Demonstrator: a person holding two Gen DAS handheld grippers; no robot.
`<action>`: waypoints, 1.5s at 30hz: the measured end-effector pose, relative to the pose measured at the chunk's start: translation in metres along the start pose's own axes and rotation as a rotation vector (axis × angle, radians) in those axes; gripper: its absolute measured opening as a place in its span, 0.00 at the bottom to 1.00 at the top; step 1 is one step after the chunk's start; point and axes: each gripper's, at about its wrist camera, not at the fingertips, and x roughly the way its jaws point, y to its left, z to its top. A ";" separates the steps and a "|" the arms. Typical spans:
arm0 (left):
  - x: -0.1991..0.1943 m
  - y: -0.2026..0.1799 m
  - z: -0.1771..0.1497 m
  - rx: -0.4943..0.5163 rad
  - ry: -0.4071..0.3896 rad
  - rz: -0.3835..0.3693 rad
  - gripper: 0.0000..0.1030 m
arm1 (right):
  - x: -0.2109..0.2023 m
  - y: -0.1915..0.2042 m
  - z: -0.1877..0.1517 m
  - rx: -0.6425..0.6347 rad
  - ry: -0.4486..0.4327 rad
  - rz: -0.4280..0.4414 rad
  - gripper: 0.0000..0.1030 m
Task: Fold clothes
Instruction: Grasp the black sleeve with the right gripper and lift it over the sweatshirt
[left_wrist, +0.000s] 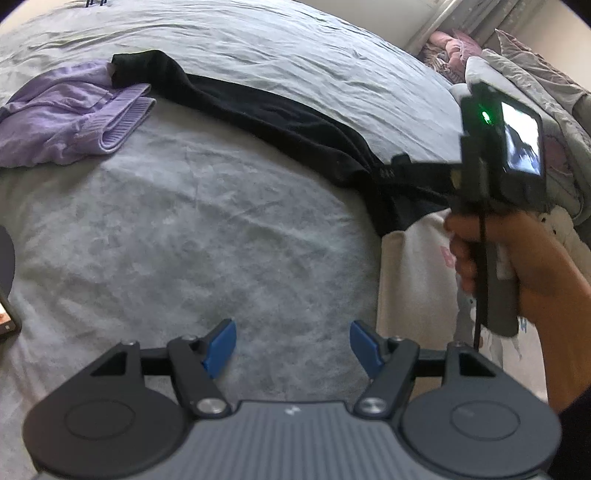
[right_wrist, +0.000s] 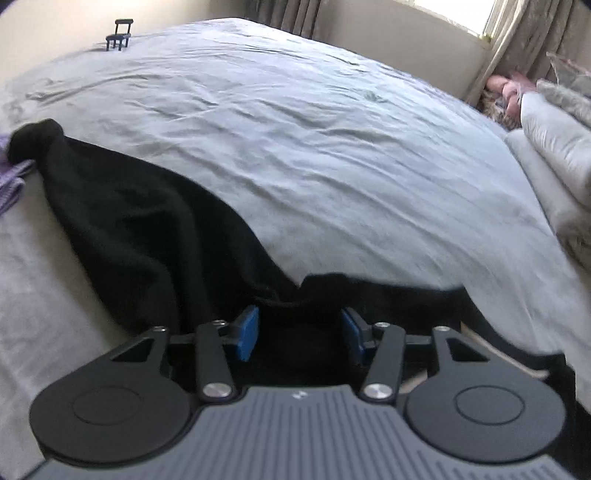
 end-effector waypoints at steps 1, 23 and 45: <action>0.000 0.000 0.000 0.001 0.001 -0.002 0.68 | 0.002 0.000 0.003 -0.004 -0.003 0.003 0.52; -0.003 0.032 0.010 -0.196 0.011 -0.035 0.70 | -0.013 0.133 0.047 -0.375 -0.101 0.388 0.41; 0.004 0.025 0.014 -0.187 -0.004 -0.001 0.76 | -0.086 -0.061 -0.092 0.551 -0.061 0.233 0.15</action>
